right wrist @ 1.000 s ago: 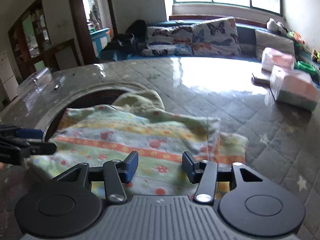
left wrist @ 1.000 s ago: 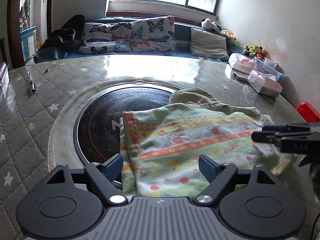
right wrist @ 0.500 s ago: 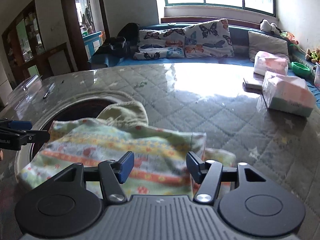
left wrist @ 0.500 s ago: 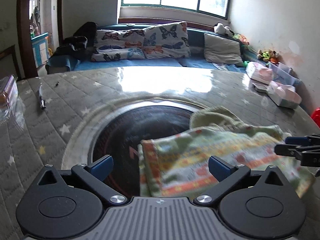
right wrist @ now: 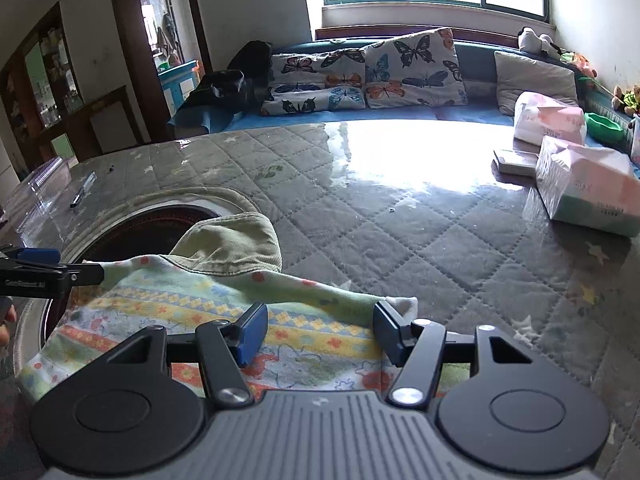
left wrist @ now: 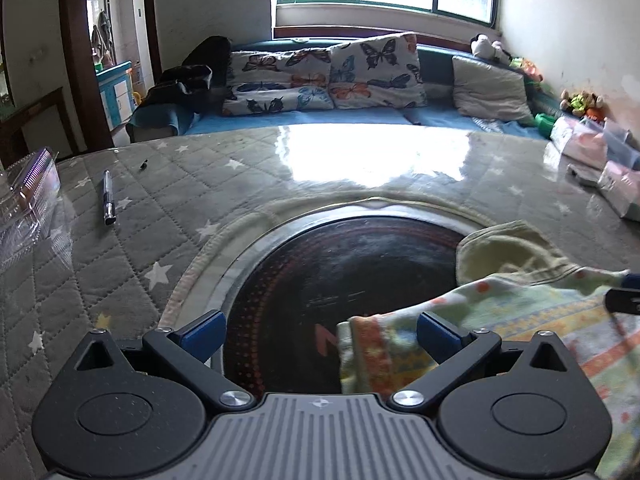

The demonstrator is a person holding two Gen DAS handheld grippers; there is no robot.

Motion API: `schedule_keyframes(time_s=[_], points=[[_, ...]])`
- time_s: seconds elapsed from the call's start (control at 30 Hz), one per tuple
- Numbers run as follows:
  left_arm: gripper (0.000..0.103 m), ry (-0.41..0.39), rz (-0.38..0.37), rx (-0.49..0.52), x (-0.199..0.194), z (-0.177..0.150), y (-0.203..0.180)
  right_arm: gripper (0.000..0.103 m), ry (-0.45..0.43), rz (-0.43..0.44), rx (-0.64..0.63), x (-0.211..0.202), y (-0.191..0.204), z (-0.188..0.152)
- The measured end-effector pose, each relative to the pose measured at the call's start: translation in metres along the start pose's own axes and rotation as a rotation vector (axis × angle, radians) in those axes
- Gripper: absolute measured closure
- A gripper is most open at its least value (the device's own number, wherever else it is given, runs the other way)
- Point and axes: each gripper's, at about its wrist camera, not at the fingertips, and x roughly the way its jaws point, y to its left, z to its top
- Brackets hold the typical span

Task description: Fold clothes

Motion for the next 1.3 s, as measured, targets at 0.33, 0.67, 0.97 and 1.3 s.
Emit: schedule_keyframes(time_s=[0.33, 0.67, 0.97, 1.3], points=[[0.0, 0.016, 0.013, 0.014, 0.008, -0.004, -0.001, 0.041, 0.008, 0.003, -0.001, 0.003, 0.004, 0.0], [0.0, 0.014, 0.017, 0.019, 0.008, -0.004, -0.002, 0.038, -0.016, 0.028, -0.038, -0.016, 0.019, -0.003], [0.0, 0.011, 0.022, 0.024, 0.007, -0.004, -0.004, 0.036, 0.012, 0.024, -0.04, -0.017, 0.024, -0.015], [0.0, -0.023, 0.035, 0.04, -0.011, -0.006, -0.01, 0.027, -0.002, 0.036, -0.112, -0.034, 0.048, -0.027]])
